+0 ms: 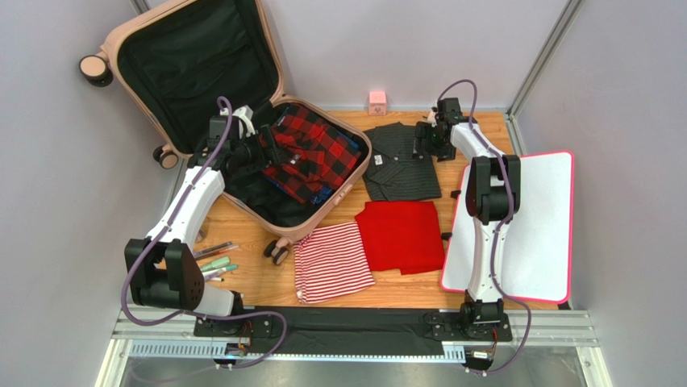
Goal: Pack the luggage
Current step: Pick up the clothes from the corner of the board.
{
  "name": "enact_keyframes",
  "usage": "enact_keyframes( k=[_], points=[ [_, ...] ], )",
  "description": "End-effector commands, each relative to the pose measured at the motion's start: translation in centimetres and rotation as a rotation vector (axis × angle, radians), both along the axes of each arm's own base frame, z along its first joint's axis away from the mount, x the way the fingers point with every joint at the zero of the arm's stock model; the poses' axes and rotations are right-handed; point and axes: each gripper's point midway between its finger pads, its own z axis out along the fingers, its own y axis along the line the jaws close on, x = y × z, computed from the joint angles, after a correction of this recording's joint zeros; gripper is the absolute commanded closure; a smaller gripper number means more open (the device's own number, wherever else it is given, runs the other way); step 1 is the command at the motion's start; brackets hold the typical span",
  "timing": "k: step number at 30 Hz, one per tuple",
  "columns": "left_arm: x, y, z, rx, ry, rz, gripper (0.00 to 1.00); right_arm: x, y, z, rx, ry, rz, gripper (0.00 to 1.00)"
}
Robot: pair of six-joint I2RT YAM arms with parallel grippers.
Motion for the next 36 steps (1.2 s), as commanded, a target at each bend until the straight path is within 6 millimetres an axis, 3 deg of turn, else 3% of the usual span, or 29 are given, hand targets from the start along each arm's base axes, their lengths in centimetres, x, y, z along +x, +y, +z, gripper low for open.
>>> enact_keyframes(
  k=[1, 13, 15, 16, 18, 19, 21, 26, 30, 36],
  points=[
    [-0.3, -0.4, 1.1, -0.012, -0.029, -0.016, 0.13, 0.7, -0.4, -0.4, -0.001, -0.006, 0.003, 0.14],
    [-0.4, -0.3, 0.9, -0.010, -0.022, -0.010, 0.13, 0.1, 0.8, -1.3, 0.064, 0.025, 0.014, 0.44],
    [-0.5, -0.3, 0.9, -0.011, -0.023, -0.009, 0.13, 0.2, 0.9, -1.4, 0.063, 0.031, 0.014, 0.54],
    [-0.5, -0.3, 1.0, -0.010, -0.027, -0.010, 0.13, 0.1, 0.9, -1.8, 0.063, 0.042, 0.011, 0.68],
    [-0.5, -0.3, 1.1, -0.008, -0.031, -0.008, 0.13, 0.1, 0.6, -1.7, 0.054, 0.053, 0.004, 0.84],
    [-0.5, -0.3, 1.1, -0.008, -0.031, -0.008, 0.13, 0.1, 0.5, -1.7, 0.047, 0.056, 0.000, 0.97],
    [-0.6, -0.2, 1.1, -0.005, -0.033, -0.007, 0.13, -0.2, 0.4, -1.2, 0.040, 0.059, -0.005, 1.00],
    [-0.6, -0.2, 0.7, -0.003, -0.023, -0.008, 0.13, 0.1, 0.2, 2.5, 0.037, -0.007, -0.012, 1.00],
    [-0.6, -0.3, 0.7, -0.012, -0.024, -0.005, 0.13, 0.2, -0.1, 7.6, 0.033, -0.100, -0.030, 1.00],
    [-0.6, -0.3, 0.7, -0.014, -0.027, -0.007, 0.13, -0.5, 0.8, 13.2, 0.056, -0.209, -0.014, 1.00]
  ],
)
